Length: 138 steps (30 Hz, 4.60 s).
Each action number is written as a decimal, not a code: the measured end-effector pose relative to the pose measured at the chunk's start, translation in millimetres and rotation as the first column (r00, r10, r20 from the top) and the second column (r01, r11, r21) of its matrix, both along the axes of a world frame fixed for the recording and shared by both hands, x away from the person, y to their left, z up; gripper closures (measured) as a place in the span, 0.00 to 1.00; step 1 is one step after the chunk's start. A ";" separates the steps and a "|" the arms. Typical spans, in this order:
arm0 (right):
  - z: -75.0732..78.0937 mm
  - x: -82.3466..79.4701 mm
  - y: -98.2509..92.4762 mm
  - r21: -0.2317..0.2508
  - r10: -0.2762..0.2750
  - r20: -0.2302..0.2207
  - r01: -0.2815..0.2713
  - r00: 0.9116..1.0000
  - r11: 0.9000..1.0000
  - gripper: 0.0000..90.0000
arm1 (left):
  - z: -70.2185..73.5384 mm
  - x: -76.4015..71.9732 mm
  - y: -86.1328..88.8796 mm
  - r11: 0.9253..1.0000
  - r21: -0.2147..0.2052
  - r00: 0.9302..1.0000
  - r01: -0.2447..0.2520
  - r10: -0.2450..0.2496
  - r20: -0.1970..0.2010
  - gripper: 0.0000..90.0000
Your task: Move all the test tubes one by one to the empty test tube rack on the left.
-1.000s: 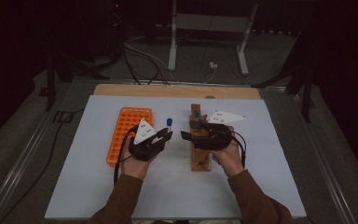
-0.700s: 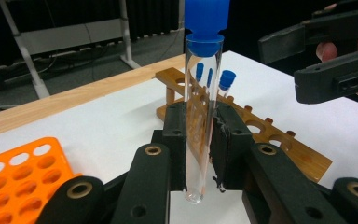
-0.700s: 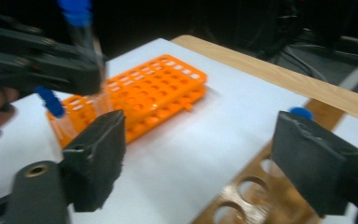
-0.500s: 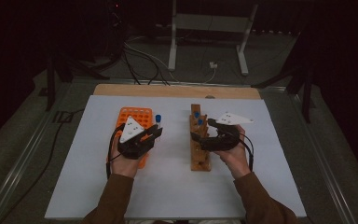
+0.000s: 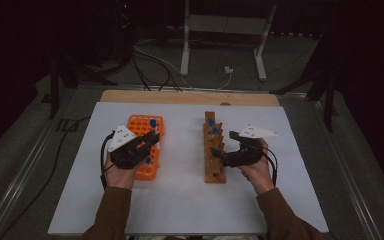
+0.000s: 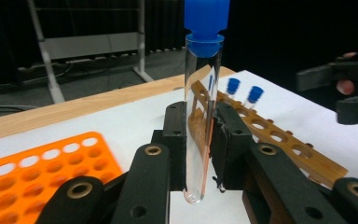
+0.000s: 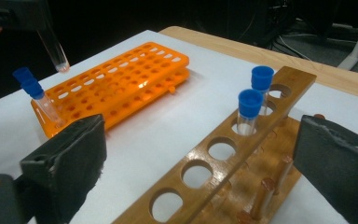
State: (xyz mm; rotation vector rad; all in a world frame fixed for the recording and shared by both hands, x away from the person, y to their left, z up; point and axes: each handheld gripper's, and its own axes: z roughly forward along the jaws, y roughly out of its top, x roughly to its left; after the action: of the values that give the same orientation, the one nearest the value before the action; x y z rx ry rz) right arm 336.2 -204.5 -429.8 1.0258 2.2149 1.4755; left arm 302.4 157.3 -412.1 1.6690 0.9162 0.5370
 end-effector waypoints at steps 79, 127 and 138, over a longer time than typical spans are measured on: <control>-12.9 -16.1 -4.4 0.006 0.000 0.013 0.000 1.000 1.000 0.00 | -75.8 -35.2 41.2 0.964 0.261 0.974 -0.044 0.100 -0.204 0.86; -12.1 -9.8 -0.5 -0.002 0.004 0.011 -0.004 1.000 1.000 0.01 | -72.2 -38.7 48.8 0.984 0.175 0.971 -0.042 0.081 -0.224 0.69; -11.6 12.0 6.8 -0.040 -0.028 0.010 0.028 1.000 0.999 0.15 | -65.4 -46.8 59.0 0.998 0.061 0.977 -0.035 0.047 -0.206 0.39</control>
State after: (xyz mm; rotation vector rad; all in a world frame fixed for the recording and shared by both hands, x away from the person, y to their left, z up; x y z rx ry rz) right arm 348.2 -197.7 -441.3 1.0314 2.2056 1.4158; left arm 255.6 216.3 -477.5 1.7851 1.0969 0.4248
